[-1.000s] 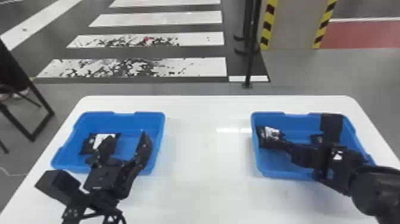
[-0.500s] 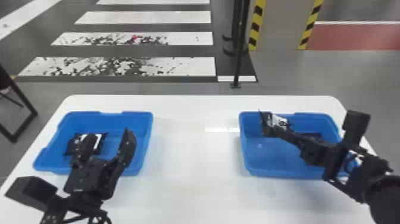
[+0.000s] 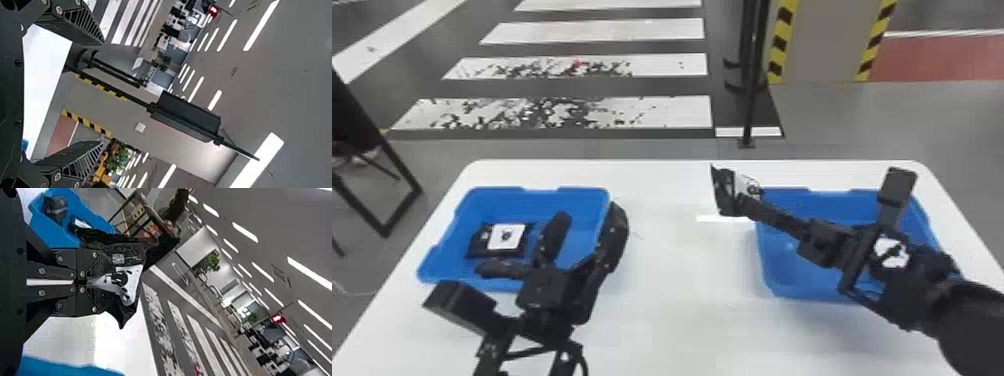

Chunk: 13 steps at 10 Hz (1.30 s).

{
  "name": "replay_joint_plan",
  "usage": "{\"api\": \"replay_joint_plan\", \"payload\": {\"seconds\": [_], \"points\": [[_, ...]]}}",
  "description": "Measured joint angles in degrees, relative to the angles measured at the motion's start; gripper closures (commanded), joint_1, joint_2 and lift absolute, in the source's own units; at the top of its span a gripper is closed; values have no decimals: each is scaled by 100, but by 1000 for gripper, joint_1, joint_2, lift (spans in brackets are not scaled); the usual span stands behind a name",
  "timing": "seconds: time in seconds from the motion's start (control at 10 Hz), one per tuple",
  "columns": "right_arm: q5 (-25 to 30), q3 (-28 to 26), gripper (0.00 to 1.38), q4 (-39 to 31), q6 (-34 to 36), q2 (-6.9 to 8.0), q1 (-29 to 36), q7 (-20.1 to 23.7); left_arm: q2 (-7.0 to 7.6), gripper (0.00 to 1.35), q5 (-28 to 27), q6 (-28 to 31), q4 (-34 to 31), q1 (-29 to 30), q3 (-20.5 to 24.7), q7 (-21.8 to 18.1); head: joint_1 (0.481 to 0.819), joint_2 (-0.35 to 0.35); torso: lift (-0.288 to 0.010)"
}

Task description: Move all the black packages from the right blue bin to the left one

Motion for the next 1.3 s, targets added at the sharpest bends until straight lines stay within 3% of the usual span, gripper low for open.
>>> {"api": "replay_joint_plan", "payload": {"seconds": [0.5,1.2,1.3], "points": [[-552,1217,1205,197,1,-68,-387,-7,110,147,113,394,-15,-182,-365,-93,695,167,-140],[-1002,1741,1205,95,1,-107,-438,-2,90,147,-97,585,-14,-175,-268,-96,695,222,-140],[-1056,1815,1205,74,2,-116,-439,-3,85,228,-103,602,-14,-167,-242,-95,695,235,-140]]}}
